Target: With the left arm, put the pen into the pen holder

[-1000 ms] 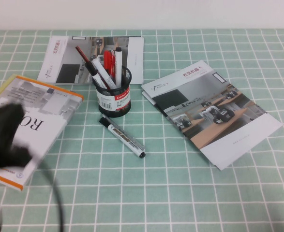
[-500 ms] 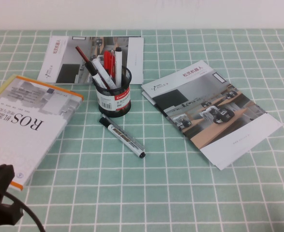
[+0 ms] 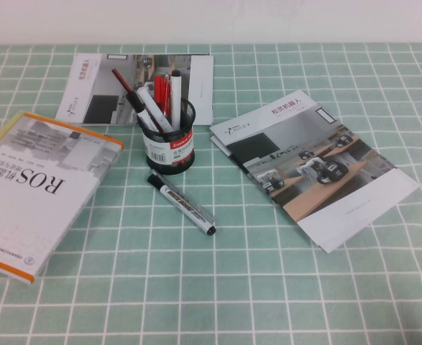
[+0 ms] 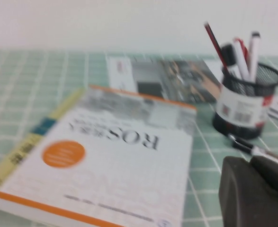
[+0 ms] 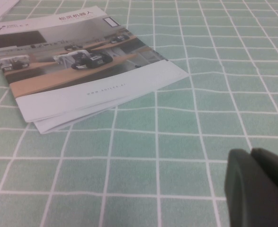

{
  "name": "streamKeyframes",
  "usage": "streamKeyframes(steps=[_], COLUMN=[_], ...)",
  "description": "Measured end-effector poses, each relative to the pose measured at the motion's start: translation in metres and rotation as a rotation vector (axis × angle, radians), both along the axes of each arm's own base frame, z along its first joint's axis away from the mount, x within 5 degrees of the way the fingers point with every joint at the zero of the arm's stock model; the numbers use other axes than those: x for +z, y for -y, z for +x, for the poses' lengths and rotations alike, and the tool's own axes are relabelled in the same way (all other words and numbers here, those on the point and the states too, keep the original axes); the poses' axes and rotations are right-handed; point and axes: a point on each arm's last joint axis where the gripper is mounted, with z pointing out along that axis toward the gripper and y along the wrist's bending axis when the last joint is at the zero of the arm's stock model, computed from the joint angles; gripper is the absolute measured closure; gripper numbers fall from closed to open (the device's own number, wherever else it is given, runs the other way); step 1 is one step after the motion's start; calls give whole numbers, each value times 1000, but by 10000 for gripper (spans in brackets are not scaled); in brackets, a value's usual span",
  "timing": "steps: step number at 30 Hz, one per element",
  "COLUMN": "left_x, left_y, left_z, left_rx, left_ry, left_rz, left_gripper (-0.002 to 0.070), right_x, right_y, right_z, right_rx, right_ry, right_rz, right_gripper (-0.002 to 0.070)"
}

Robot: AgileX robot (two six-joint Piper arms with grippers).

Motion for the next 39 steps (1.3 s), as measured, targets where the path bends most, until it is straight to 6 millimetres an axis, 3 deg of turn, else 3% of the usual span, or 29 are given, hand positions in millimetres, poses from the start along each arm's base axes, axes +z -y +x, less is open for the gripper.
streamKeyframes(steps=[6,12,19,39], left_x=[-15,-40,-53,-56], left_y=[-4,-4,-3,-4], left_z=[-13,-11,-13,-14], left_rx=[33,35,34,35], left_ry=[83,-1,-132,-169], left_rz=[14,16,1,24], left_gripper=[674,674,675,675], right_x=[0,0,0,0], right_y=[0,0,0,0], right_z=[0,0,0,0], right_rx=[0,0,0,0], right_ry=[0,0,0,0], right_rz=[0,0,0,0], right_gripper=[696,696,696,696])
